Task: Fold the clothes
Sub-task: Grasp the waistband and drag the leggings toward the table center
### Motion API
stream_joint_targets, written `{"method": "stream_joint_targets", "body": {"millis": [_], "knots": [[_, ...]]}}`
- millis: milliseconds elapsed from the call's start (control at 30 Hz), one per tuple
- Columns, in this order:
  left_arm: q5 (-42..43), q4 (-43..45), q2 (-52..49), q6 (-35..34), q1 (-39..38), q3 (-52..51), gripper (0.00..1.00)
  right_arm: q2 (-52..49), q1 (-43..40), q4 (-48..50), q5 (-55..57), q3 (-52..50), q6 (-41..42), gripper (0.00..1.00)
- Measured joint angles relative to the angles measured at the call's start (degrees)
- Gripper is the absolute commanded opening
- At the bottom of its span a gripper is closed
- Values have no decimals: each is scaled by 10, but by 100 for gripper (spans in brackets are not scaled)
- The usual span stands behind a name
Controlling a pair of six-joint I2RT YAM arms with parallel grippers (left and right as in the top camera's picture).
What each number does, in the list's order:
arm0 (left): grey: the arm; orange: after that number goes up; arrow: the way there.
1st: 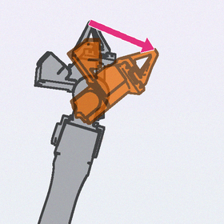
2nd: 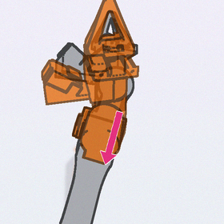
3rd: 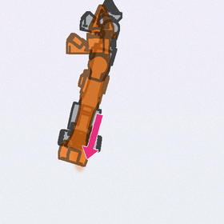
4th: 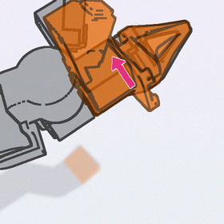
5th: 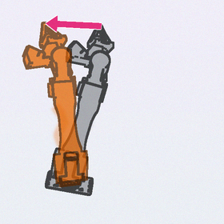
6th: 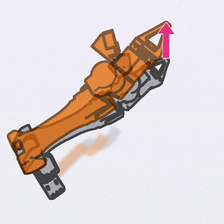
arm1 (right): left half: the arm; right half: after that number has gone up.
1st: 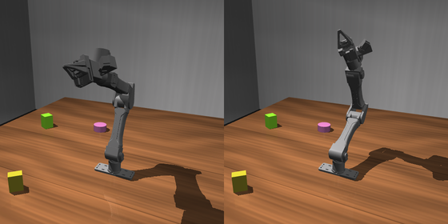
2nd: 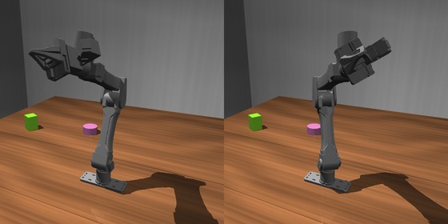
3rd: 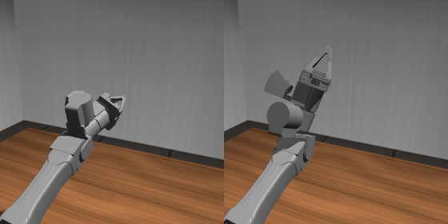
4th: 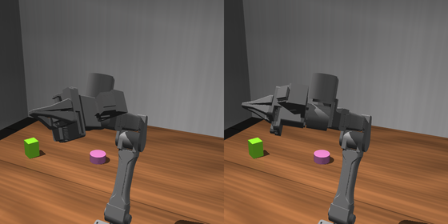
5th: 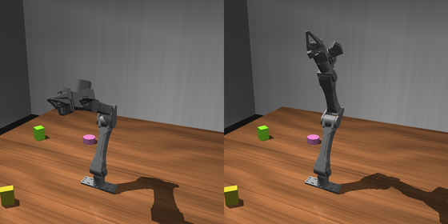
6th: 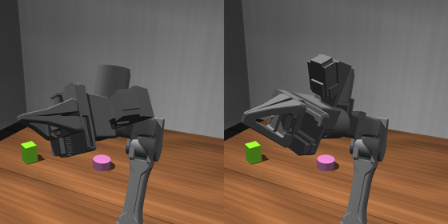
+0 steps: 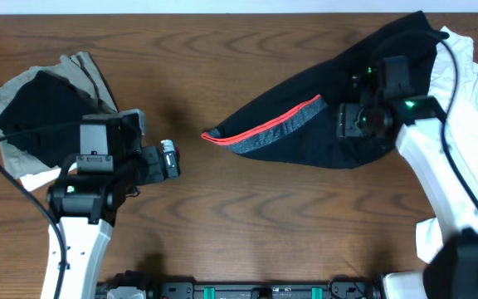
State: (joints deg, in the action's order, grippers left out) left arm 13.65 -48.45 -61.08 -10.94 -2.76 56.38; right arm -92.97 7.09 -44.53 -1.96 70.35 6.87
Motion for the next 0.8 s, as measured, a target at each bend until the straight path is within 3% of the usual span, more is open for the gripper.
{"method": "stream_joint_targets", "body": {"millis": [367, 500, 567, 600, 667, 800], "knots": [[2, -1, -14, 0, 0, 0, 98, -161, -34, 115, -115, 0, -71, 73], [2, -2, -14, 0, 0, 0, 98, -187, -39, 136, -168, 0, -77, 63], [2, -2, -14, 0, 0, 0, 98, -195, -39, 140, -189, 0, -80, 49], [2, -2, -14, 0, 0, 0, 98, -198, -38, 140, -198, 0, -82, 37], [2, -2, -14, 0, 0, 0, 98, -203, -38, 139, -210, 0, -84, 4], [2, -2, -14, 0, 0, 0, 98, -206, -39, 137, -220, 0, -84, 1]]}}
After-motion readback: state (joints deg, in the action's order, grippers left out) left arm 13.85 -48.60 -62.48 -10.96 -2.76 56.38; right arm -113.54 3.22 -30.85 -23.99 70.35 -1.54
